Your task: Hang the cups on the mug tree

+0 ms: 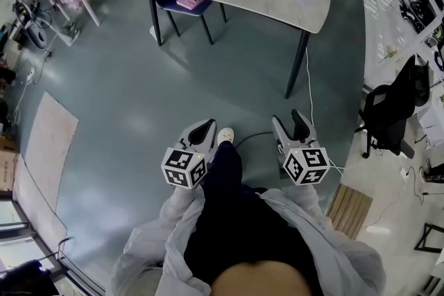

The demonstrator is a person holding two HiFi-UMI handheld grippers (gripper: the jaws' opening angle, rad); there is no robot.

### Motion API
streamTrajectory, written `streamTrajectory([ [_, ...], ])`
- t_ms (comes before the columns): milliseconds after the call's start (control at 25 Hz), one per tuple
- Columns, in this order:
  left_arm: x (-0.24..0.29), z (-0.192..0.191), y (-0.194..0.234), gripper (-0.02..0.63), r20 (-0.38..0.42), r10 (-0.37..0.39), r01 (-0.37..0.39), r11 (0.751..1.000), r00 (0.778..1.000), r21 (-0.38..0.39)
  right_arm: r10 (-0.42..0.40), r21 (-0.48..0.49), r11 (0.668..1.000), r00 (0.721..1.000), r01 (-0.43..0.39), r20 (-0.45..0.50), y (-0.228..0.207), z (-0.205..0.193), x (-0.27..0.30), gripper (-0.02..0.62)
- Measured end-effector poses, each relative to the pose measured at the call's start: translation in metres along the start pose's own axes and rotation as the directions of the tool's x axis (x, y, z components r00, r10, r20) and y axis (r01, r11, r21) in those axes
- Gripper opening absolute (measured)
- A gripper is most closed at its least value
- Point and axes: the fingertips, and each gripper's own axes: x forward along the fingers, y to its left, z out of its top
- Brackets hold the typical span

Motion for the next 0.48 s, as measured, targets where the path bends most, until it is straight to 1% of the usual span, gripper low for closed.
streamTrajectory([
  [240, 0.049, 0.038, 0.034, 0.005, -0.002, -0.021, 0.021, 1.0, 1.0, 0.007, -0.002, 0.041, 0.999, 1.0, 0.003, -0.006, -0.016, 0.026, 0.057, 0.262],
  [480, 0.091, 0.07, 0.068, 0.005, -0.003, -0.04, 0.04, 0.999, 0.999, 0.008, -0.032, 0.048, 0.998, 0.999, 0.033, -0.005, -0.035, 0.051, 0.11, 0.262],
])
